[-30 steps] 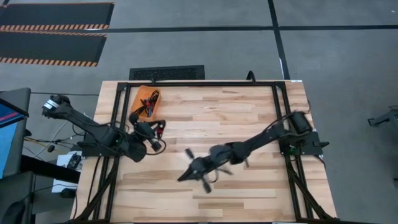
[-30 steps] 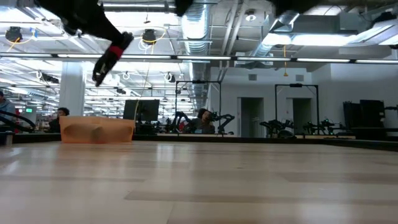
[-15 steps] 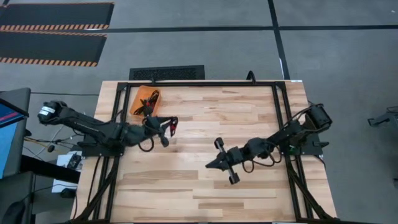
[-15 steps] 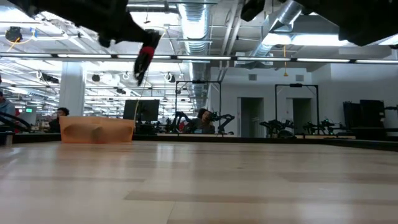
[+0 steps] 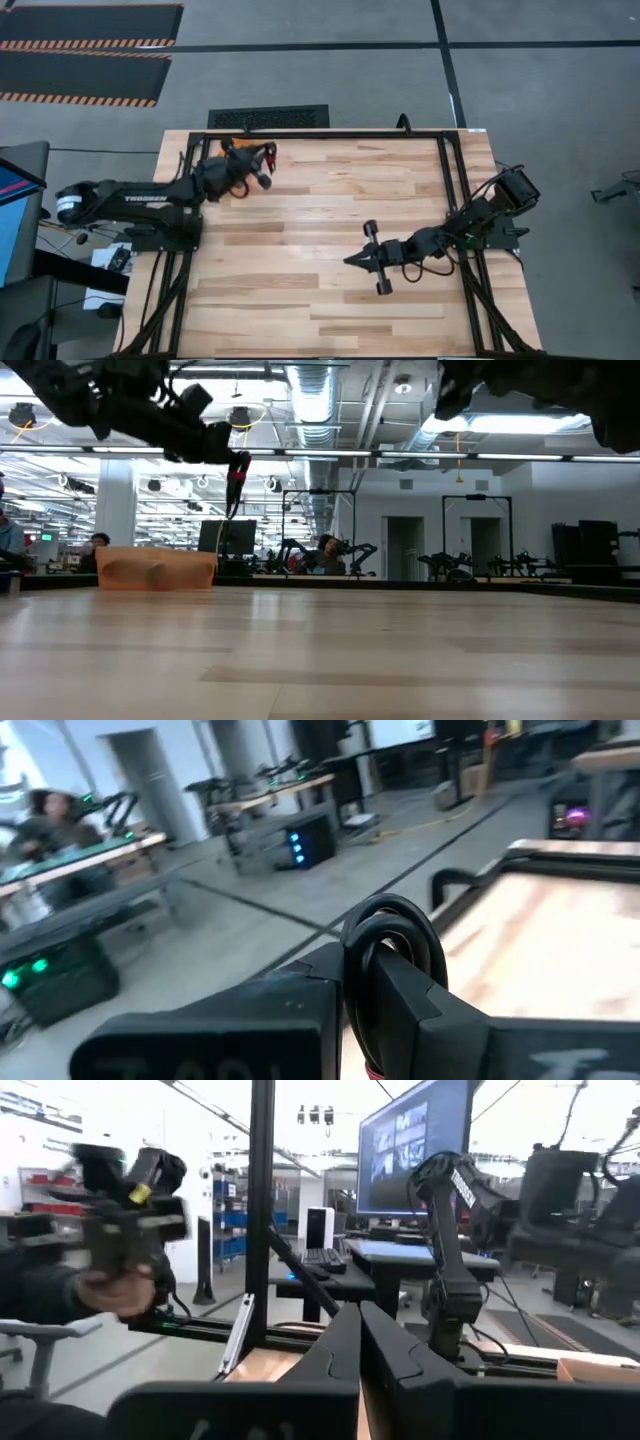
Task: Pick and place USB-C Cables
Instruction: Put the black charger cable into the orange bin
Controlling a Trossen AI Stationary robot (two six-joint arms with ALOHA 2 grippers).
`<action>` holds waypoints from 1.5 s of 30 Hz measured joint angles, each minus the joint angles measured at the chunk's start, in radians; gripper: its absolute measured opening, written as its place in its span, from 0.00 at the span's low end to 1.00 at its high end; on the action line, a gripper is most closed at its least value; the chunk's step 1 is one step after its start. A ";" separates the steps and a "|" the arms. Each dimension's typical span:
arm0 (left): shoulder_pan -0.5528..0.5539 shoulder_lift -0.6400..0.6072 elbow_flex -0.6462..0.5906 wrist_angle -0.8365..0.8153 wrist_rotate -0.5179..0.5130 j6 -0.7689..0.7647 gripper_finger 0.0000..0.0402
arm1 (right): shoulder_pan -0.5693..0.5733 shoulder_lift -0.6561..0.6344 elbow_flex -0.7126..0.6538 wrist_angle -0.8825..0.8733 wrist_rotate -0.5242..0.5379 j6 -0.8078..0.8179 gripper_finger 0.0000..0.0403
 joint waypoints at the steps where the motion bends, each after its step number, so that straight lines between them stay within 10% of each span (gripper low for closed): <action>1: 0.048 0.000 -0.004 0.000 0.034 -0.005 0.03 | 0.000 0.000 -0.014 0.015 0.000 0.005 0.03; 20: 0.564 0.002 0.039 -0.404 0.129 -0.144 0.03 | -0.003 0.005 -0.032 0.000 0.024 0.046 0.04; 45: 0.607 0.275 0.317 -0.902 0.073 -0.226 0.23 | -0.005 0.005 -0.032 -0.014 0.156 0.056 0.06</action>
